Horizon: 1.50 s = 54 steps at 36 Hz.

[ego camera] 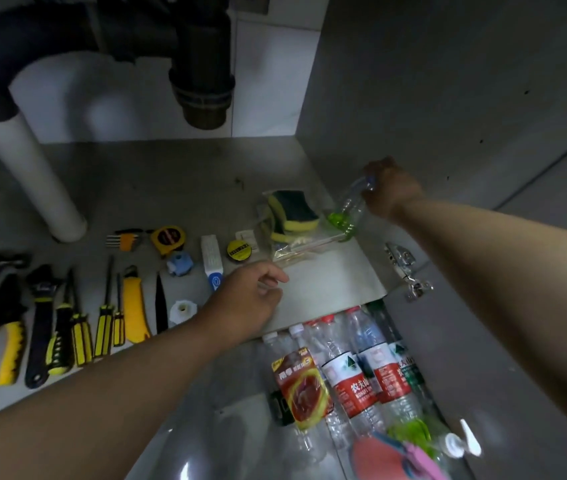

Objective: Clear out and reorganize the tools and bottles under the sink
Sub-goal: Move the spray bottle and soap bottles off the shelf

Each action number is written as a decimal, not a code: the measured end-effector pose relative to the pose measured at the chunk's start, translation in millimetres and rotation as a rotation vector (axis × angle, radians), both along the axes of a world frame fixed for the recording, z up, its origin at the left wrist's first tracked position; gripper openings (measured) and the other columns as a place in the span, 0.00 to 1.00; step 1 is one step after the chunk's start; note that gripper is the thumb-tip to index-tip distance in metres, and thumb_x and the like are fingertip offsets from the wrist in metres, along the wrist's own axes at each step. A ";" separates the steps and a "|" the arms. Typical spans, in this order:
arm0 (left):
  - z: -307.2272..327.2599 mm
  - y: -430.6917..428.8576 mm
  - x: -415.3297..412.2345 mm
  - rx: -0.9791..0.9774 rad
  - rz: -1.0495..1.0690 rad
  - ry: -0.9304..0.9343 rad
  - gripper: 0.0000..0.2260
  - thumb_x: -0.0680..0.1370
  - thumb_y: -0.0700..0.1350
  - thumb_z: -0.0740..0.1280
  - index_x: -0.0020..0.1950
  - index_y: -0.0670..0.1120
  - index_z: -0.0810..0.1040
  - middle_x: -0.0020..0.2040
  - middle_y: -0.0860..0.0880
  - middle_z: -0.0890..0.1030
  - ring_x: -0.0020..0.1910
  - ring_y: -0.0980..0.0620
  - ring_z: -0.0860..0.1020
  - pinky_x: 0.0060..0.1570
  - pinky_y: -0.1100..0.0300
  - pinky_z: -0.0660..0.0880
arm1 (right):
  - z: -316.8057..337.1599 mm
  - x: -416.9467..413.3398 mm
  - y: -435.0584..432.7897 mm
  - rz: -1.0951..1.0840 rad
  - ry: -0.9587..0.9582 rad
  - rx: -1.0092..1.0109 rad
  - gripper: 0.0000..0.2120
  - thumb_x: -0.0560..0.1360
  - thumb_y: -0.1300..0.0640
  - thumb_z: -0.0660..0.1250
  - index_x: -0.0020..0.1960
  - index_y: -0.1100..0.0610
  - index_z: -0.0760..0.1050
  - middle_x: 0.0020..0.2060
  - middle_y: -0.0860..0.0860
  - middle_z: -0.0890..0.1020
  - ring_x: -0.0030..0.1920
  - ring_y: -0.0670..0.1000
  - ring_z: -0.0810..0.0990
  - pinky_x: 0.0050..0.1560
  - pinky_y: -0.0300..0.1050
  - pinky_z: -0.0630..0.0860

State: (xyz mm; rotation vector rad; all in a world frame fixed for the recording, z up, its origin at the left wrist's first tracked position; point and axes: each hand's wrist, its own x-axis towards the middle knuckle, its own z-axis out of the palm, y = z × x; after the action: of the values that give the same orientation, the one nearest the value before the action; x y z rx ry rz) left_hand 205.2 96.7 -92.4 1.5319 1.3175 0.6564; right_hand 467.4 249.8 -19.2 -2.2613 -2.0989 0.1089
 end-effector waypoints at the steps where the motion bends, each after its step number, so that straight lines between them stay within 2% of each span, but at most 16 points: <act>1: 0.1 -0.8 1.2 -0.013 0.001 -0.003 0.10 0.80 0.37 0.67 0.56 0.51 0.80 0.54 0.49 0.80 0.52 0.53 0.79 0.57 0.58 0.76 | 0.0 -1.5 -6.1 -0.002 -0.028 0.040 0.20 0.77 0.58 0.65 0.68 0.59 0.72 0.67 0.63 0.70 0.66 0.65 0.74 0.64 0.52 0.73; 4: 1.3 -2.7 5.2 -0.041 0.003 -0.014 0.10 0.79 0.36 0.68 0.58 0.48 0.81 0.55 0.46 0.80 0.55 0.50 0.80 0.61 0.53 0.77 | -0.7 -6.6 -28.9 0.003 -0.052 0.082 0.12 0.77 0.59 0.62 0.60 0.59 0.72 0.59 0.65 0.71 0.54 0.70 0.78 0.56 0.55 0.76; 9: 11.1 -6.5 11.9 -0.066 0.019 -0.029 0.15 0.77 0.38 0.72 0.62 0.49 0.77 0.57 0.45 0.78 0.54 0.48 0.81 0.60 0.52 0.78 | 23.9 -17.5 -56.9 -0.048 0.045 0.207 0.11 0.73 0.55 0.66 0.54 0.57 0.75 0.53 0.61 0.73 0.50 0.68 0.79 0.55 0.53 0.77; 16: 28.7 -14.9 14.3 -0.046 0.043 -0.080 0.41 0.69 0.47 0.82 0.76 0.57 0.63 0.66 0.48 0.71 0.63 0.51 0.74 0.66 0.52 0.75 | 82.9 -56.7 -75.2 0.078 0.181 0.293 0.15 0.65 0.44 0.66 0.44 0.54 0.79 0.42 0.52 0.77 0.42 0.55 0.76 0.43 0.40 0.70; 20: 31.8 -16.1 8.3 -0.092 0.032 -0.176 0.51 0.63 0.57 0.84 0.78 0.60 0.58 0.68 0.57 0.71 0.68 0.56 0.72 0.69 0.57 0.70 | 92.3 -86.4 -81.4 0.118 0.459 0.202 0.15 0.64 0.44 0.65 0.40 0.56 0.80 0.35 0.50 0.83 0.38 0.48 0.79 0.37 0.37 0.72; 24: 28.3 -11.8 -5.0 -0.124 0.158 -0.133 0.37 0.65 0.57 0.82 0.69 0.58 0.68 0.62 0.57 0.78 0.59 0.53 0.79 0.63 0.51 0.77 | 74.0 -105.5 -77.6 0.152 0.802 -0.002 0.09 0.71 0.53 0.70 0.36 0.57 0.78 0.27 0.50 0.75 0.28 0.48 0.73 0.33 0.42 0.73; 27: 17.8 -5.7 -21.7 -0.145 0.240 -0.025 0.30 0.66 0.59 0.81 0.64 0.57 0.72 0.60 0.55 0.77 0.57 0.52 0.78 0.56 0.54 0.78 | 43.5 -105.3 -69.6 0.050 1.060 -0.103 0.10 0.79 0.51 0.67 0.40 0.54 0.76 0.29 0.50 0.73 0.28 0.47 0.72 0.31 0.39 0.72; 30: 8.8 3.0 -33.4 -0.195 0.282 -0.057 0.26 0.68 0.61 0.78 0.61 0.58 0.72 0.56 0.58 0.75 0.51 0.58 0.76 0.43 0.61 0.72 | 3.3 -92.6 -51.9 -0.104 0.921 -0.003 0.11 0.79 0.46 0.66 0.46 0.53 0.77 0.35 0.48 0.77 0.36 0.48 0.75 0.38 0.43 0.71; 33: 1.7 17.7 -33.6 -0.214 0.338 -0.150 0.23 0.71 0.61 0.76 0.60 0.57 0.70 0.51 0.62 0.72 0.47 0.64 0.72 0.39 0.63 0.69 | -35.9 -76.6 -36.3 -0.301 0.757 -0.011 0.19 0.76 0.43 0.67 0.56 0.58 0.78 0.52 0.56 0.81 0.51 0.58 0.79 0.50 0.49 0.76; 35: -1.4 29.9 -28.3 -0.233 0.352 -0.195 0.23 0.71 0.60 0.76 0.60 0.54 0.72 0.53 0.59 0.75 0.49 0.61 0.74 0.42 0.62 0.72 | -54.2 -71.2 -33.6 -0.391 0.775 -0.079 0.27 0.75 0.40 0.67 0.63 0.60 0.75 0.60 0.59 0.79 0.59 0.62 0.77 0.60 0.54 0.76; 39: -6.5 55.8 -13.8 -0.326 0.291 -0.279 0.30 0.65 0.63 0.75 0.64 0.53 0.78 0.60 0.52 0.82 0.59 0.50 0.80 0.63 0.49 0.76 | -76.7 -70.9 -33.1 -0.442 0.805 -0.177 0.39 0.74 0.34 0.65 0.73 0.60 0.67 0.68 0.59 0.74 0.64 0.62 0.74 0.65 0.55 0.73; 41: -9.4 67.5 -3.9 -0.358 0.233 -0.338 0.31 0.66 0.62 0.75 0.65 0.52 0.79 0.61 0.50 0.83 0.61 0.48 0.81 0.67 0.47 0.74 | -85.7 -71.0 -32.0 -0.444 0.865 -0.214 0.40 0.74 0.33 0.65 0.74 0.60 0.66 0.68 0.58 0.74 0.64 0.62 0.74 0.64 0.54 0.73; 43: -15.6 79.3 6.6 -0.383 0.222 -0.386 0.27 0.70 0.60 0.75 0.66 0.51 0.80 0.61 0.48 0.83 0.60 0.46 0.81 0.67 0.48 0.75 | -92.3 -71.3 -32.9 -0.460 0.961 -0.266 0.34 0.74 0.34 0.67 0.67 0.58 0.71 0.62 0.58 0.78 0.59 0.60 0.78 0.63 0.57 0.76; 47: -23.1 90.0 24.3 -0.527 0.214 -0.517 0.20 0.76 0.56 0.72 0.64 0.49 0.82 0.58 0.45 0.86 0.54 0.48 0.84 0.56 0.54 0.80 | -98.6 -70.1 -38.2 -0.447 1.100 -0.283 0.19 0.77 0.41 0.68 0.56 0.56 0.75 0.53 0.58 0.82 0.49 0.57 0.82 0.58 0.59 0.80; 51: -24.4 84.5 28.0 -0.576 0.165 -0.510 0.20 0.74 0.61 0.71 0.63 0.56 0.82 0.55 0.53 0.86 0.54 0.53 0.83 0.48 0.54 0.76 | -97.7 -73.3 -43.6 -0.432 1.249 -0.395 0.20 0.78 0.48 0.69 0.65 0.57 0.70 0.55 0.58 0.81 0.47 0.54 0.83 0.41 0.47 0.84; 54: -24.6 79.9 25.0 -0.559 0.189 -0.495 0.19 0.73 0.61 0.71 0.62 0.57 0.82 0.55 0.54 0.86 0.56 0.52 0.83 0.53 0.52 0.75 | -95.3 -71.3 -46.2 -0.405 1.349 -0.446 0.26 0.76 0.51 0.72 0.69 0.57 0.67 0.59 0.60 0.80 0.48 0.56 0.83 0.32 0.41 0.78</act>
State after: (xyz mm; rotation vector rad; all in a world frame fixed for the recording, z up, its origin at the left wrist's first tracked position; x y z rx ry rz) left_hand 230.2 176.6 -117.0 0.7403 1.1366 0.6597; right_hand 396.2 203.6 -114.5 -1.7316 -0.9135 1.6209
